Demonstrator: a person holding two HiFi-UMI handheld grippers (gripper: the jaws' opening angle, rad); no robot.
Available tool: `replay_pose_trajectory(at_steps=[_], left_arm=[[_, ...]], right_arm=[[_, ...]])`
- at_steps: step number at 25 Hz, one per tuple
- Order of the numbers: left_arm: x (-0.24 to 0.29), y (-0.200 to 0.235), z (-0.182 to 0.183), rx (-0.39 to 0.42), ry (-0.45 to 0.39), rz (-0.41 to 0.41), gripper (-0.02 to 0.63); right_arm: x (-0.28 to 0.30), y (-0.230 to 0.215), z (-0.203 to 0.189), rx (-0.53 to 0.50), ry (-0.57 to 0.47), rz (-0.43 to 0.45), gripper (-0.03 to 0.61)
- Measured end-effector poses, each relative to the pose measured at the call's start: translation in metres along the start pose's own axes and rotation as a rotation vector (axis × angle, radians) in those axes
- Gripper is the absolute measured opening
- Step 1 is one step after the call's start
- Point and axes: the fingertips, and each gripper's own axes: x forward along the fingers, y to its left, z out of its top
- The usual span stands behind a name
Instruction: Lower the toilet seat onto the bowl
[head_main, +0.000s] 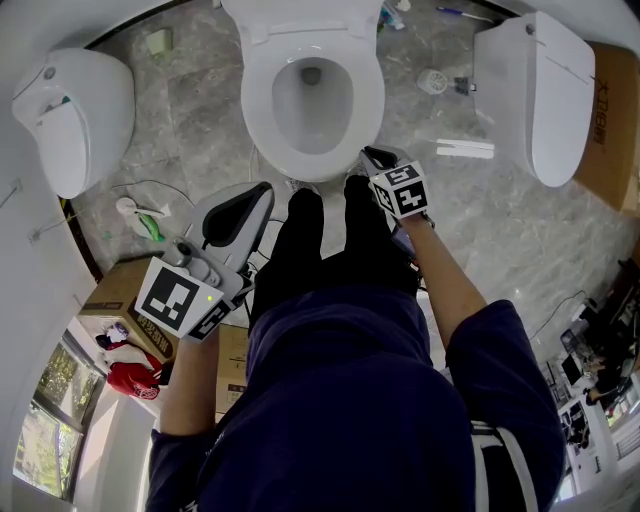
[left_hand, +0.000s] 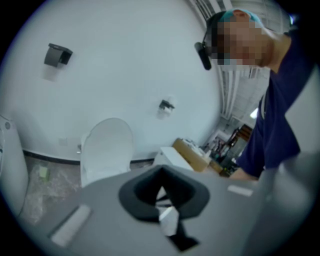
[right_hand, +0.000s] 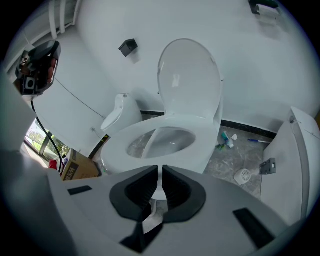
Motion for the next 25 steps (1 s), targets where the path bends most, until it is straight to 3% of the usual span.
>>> replay_pose_trajectory(at_steps=[25], left_arm=[[0.011,0.007,-0.013,-0.018,0.041,-0.016,0.003]], right_arm=[[0.027,-0.003,-0.037,0.031,0.090,0.009,0.029]])
